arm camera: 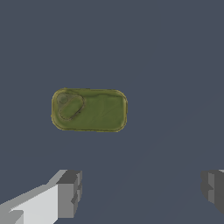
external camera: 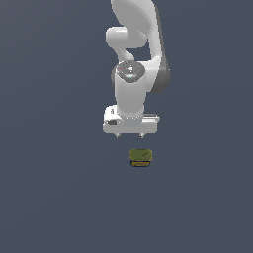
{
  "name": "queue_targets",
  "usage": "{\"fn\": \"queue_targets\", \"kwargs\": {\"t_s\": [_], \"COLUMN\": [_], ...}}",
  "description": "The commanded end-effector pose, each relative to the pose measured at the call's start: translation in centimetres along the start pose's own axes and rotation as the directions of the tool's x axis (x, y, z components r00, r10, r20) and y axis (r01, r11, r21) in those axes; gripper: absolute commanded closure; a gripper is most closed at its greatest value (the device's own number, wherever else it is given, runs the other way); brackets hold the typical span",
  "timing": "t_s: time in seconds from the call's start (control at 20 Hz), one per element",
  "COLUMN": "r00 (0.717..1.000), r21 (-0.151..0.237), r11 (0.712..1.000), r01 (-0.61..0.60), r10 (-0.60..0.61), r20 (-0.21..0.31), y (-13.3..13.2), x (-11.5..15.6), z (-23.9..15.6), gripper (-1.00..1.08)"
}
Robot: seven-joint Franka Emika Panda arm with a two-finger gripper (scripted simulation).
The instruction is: Pick up the object and move it to a goal position.
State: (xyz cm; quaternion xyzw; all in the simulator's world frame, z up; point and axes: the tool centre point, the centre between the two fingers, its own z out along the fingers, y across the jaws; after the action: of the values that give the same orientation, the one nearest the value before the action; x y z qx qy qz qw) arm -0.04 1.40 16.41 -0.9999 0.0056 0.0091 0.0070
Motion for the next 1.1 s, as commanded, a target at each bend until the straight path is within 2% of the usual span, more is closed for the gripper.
{"fn": "queue_targets", "kwargs": {"t_s": [0.0,0.4,0.65,1.05], "r00": [1.0,1.0,1.0,0.997], "r21": [0.0,-0.02,-0.021,-0.024], "r11": [1.0,1.0,1.0,0.997], "r01": [0.0,-0.002,0.001,0.07], "r10": [0.0,0.001,-0.001,-0.071], "r20": [0.0,-0.014,-0.014,-0.011], "y": [0.0,0.3,0.3,0.1], "x": [0.0,0.9,0.9,1.1], "z": [0.0,-0.3,-0.3,0.0], "gripper": [-0.92,-0.92,-0.92,-0.92]}}
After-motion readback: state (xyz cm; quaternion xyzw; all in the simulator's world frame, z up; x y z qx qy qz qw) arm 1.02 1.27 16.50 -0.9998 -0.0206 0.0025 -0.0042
